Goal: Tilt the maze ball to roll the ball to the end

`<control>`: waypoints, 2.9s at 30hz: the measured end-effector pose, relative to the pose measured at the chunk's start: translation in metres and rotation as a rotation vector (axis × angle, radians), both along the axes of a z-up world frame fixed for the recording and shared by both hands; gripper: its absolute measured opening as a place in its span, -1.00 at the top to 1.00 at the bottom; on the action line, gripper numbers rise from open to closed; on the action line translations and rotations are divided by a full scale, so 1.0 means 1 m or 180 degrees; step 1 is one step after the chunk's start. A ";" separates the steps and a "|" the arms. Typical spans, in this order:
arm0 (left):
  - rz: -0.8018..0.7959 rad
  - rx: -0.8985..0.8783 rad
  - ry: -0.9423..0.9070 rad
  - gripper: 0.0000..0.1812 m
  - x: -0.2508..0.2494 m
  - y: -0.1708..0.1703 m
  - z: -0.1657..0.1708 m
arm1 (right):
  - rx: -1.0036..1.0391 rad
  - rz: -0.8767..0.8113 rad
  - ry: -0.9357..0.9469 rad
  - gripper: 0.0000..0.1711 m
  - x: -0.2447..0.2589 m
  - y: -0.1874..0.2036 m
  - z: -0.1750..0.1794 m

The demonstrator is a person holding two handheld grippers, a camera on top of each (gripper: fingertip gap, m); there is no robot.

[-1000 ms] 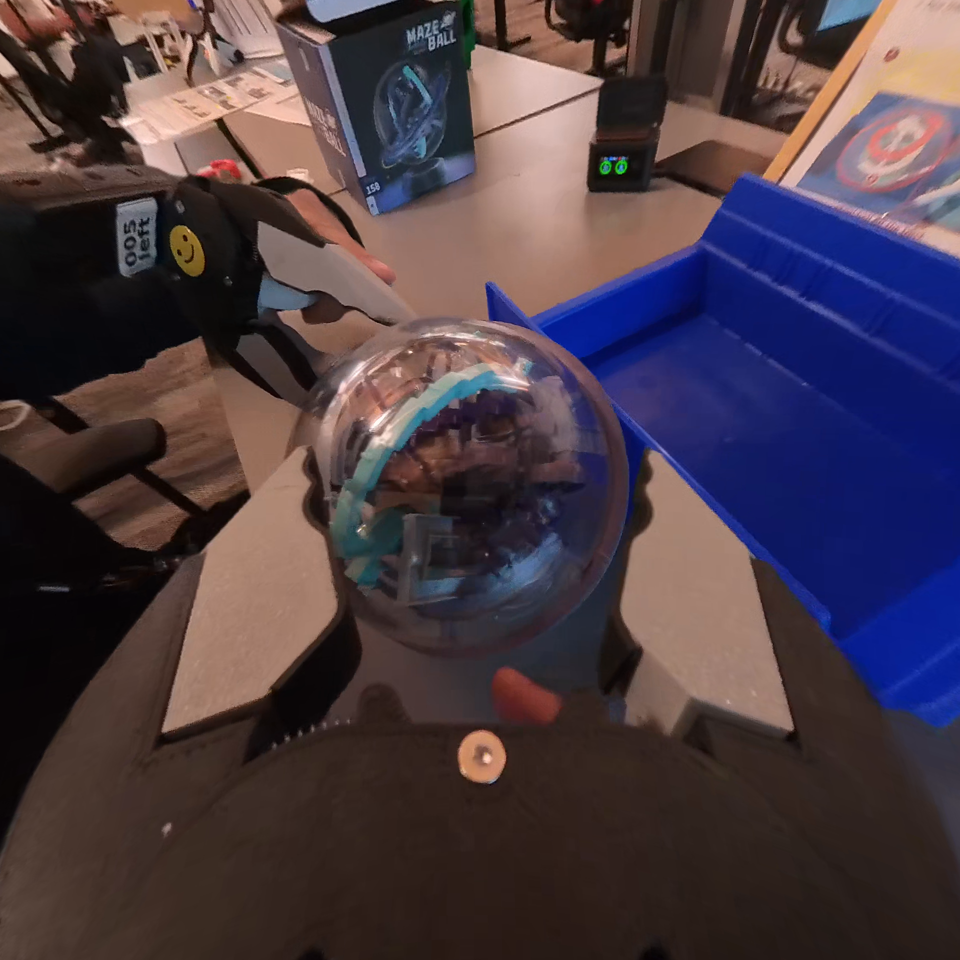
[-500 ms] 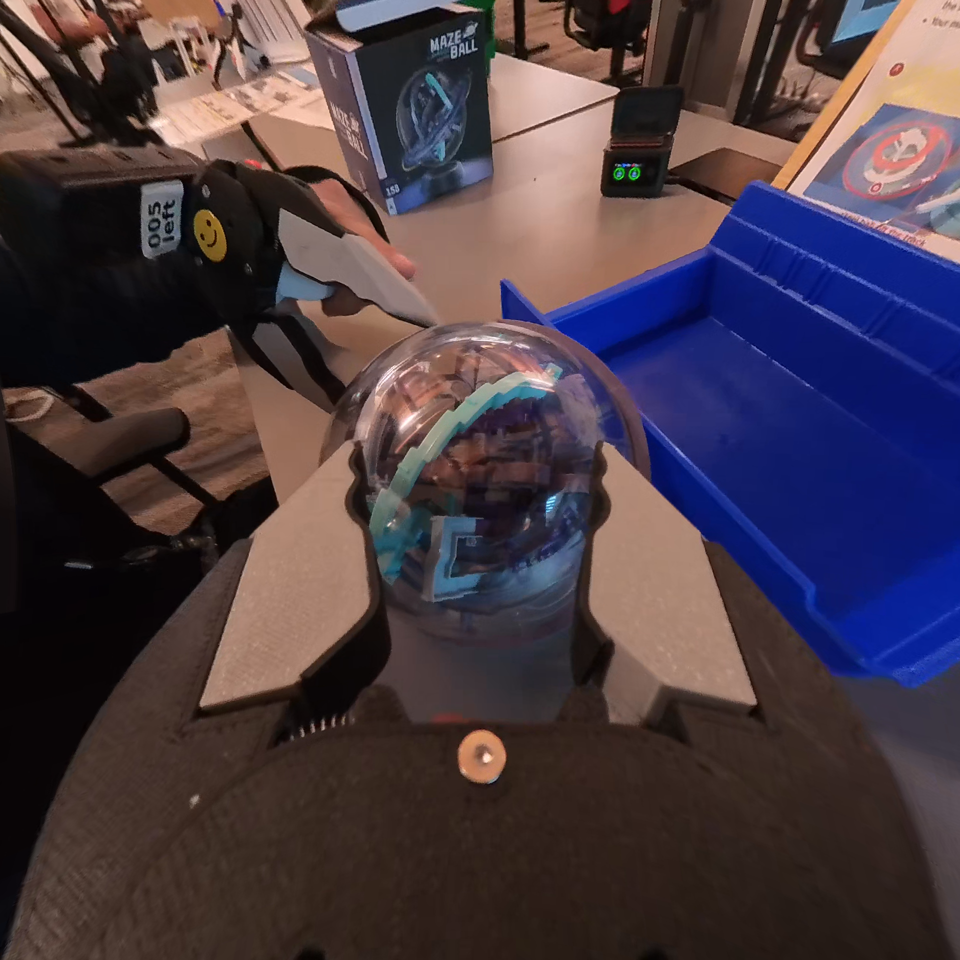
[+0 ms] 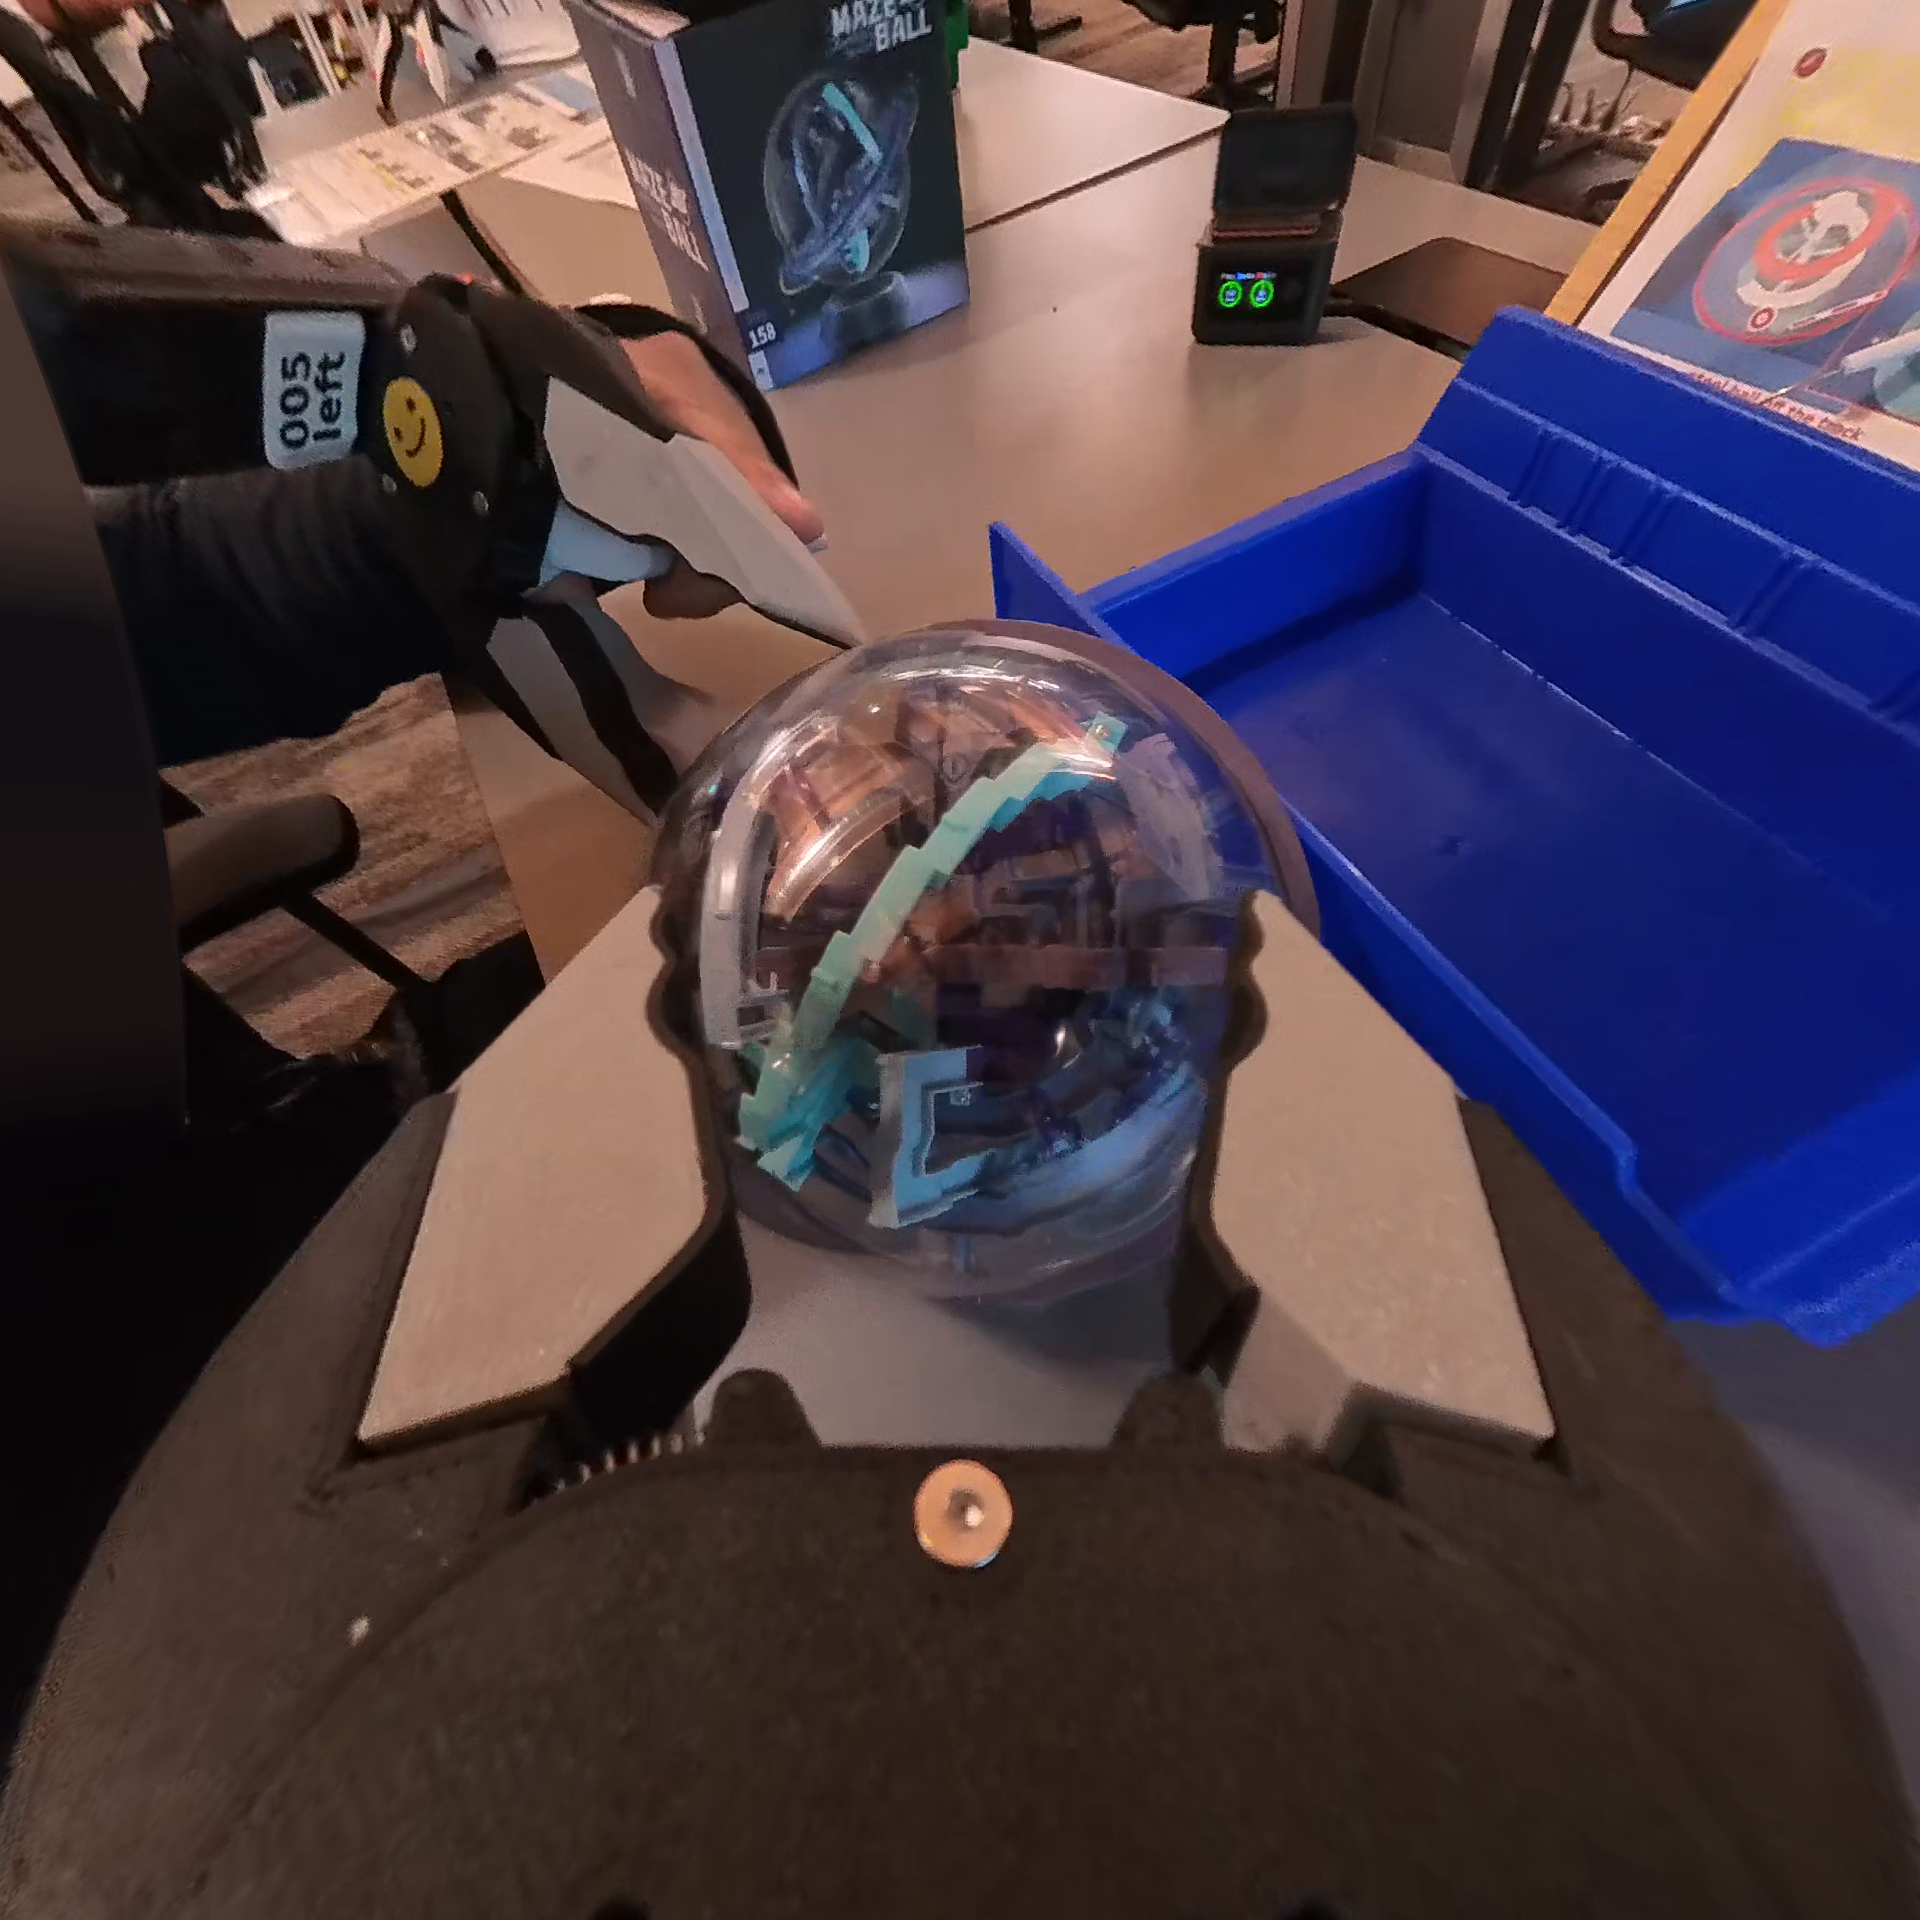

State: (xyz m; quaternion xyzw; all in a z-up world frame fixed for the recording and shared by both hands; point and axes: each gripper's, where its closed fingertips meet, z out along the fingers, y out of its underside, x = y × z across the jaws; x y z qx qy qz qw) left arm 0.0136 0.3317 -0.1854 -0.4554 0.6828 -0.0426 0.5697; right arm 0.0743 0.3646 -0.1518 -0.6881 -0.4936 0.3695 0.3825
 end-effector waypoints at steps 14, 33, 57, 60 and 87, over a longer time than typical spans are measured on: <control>0.0343 -0.0357 -0.0181 0.15 -0.016 0.021 -0.021 | 0.0012 -0.0052 0.0128 -0.29 0.004 -0.001 -0.007; 0.0169 -0.1440 -0.0460 0.14 0.020 0.020 -0.051 | -0.0195 -0.0058 0.0662 -0.35 0.025 -0.003 -0.010; 0.0013 -0.1467 -0.0800 0.03 0.050 0.007 -0.037 | -0.0378 0.0082 0.0891 -0.40 0.074 -0.013 -0.028; 0.0004 -0.1442 -0.0839 0.02 0.052 0.005 -0.034 | -0.0357 0.0115 0.0924 -0.40 0.077 -0.015 -0.029; 0.0040 -0.1454 -0.0812 0.03 0.054 0.018 -0.036 | 0.0212 -0.0244 0.0052 -0.69 0.054 -0.009 -0.040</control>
